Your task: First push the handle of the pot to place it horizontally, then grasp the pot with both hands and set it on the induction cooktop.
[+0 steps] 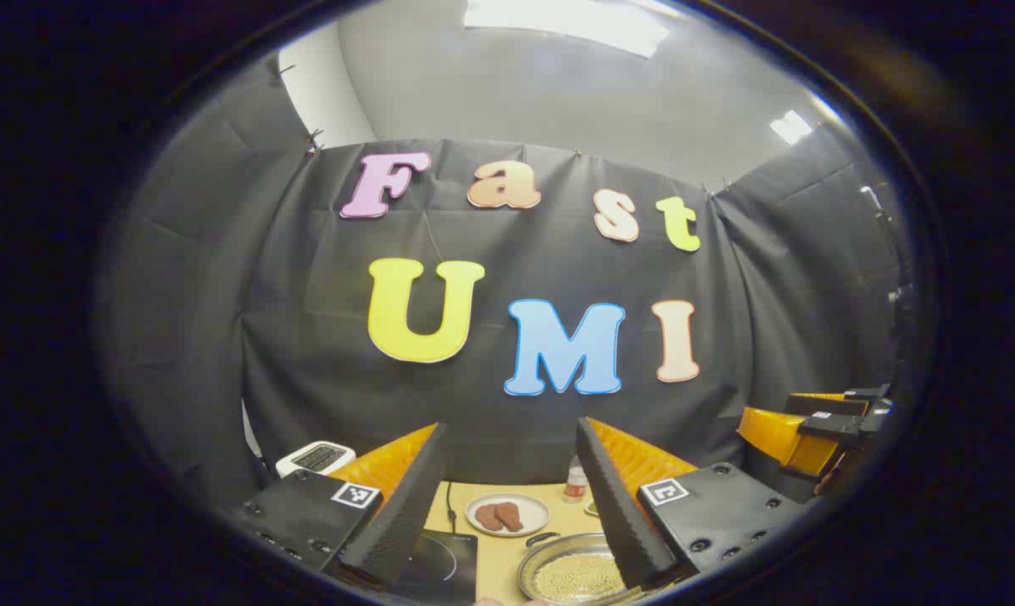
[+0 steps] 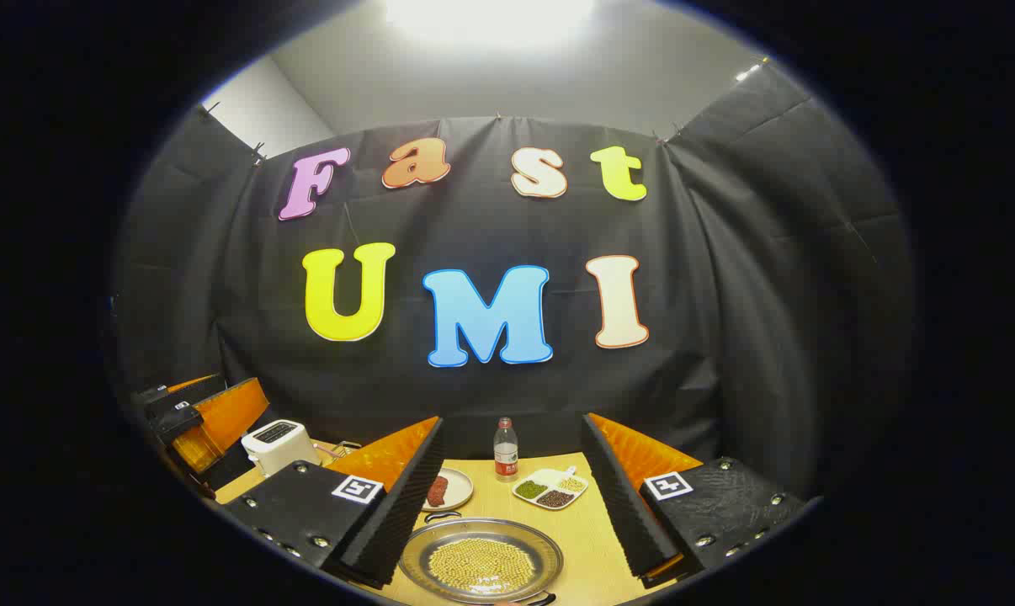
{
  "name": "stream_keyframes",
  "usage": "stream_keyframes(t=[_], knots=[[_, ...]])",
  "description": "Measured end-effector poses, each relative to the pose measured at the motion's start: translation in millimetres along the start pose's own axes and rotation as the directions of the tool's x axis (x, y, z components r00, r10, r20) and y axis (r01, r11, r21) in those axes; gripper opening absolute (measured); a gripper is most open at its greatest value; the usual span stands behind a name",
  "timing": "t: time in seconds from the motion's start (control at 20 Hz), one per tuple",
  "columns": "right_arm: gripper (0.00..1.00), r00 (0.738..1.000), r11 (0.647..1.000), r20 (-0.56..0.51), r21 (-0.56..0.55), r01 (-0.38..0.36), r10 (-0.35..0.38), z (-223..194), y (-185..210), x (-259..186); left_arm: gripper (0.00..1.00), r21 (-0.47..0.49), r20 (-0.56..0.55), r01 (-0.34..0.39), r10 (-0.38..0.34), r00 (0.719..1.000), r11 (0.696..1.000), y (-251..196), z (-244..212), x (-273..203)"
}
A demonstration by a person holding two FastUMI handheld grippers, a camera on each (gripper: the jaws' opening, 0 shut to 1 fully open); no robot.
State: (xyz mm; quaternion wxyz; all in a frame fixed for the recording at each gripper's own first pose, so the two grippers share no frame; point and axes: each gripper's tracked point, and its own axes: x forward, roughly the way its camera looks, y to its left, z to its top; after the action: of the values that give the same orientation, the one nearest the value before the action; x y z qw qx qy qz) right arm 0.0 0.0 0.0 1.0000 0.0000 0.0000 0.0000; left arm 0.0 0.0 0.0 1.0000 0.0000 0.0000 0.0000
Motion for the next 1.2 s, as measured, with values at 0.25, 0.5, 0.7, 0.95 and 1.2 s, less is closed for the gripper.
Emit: stream_keyframes(t=[0.25,0.5,0.7,0.95,1.2], knots=[[0.97,1.0,1.0,0.004,-0.011,-0.022,0.022,3,8,3,0.97,0.021,-0.003,-0.004,0.004,1.0,1.0,4,0,1],[0.97,1.0,1.0,0.003,-0.018,-0.018,0.018,1,10,-1,0.97,0.026,-0.005,0.008,-0.008,1.0,1.0,6,-3,-9],[0.98,1.0,1.0,0.003,-0.021,-0.014,0.014,2,12,-5,0.97,0.031,-0.001,0.007,-0.007,1.0,1.0,11,2,-13],[0.97,1.0,0.999,-0.012,-0.025,-0.026,0.026,-3,14,-5,0.99,0.027,-0.001,0.015,-0.015,1.0,1.0,11,2,-16],[0.97,0.995,0.998,-0.084,-0.01,-0.057,0.056,-33,16,-1,0.97,0.039,-0.012,0.009,-0.008,1.0,0.999,10,-3,-15]])
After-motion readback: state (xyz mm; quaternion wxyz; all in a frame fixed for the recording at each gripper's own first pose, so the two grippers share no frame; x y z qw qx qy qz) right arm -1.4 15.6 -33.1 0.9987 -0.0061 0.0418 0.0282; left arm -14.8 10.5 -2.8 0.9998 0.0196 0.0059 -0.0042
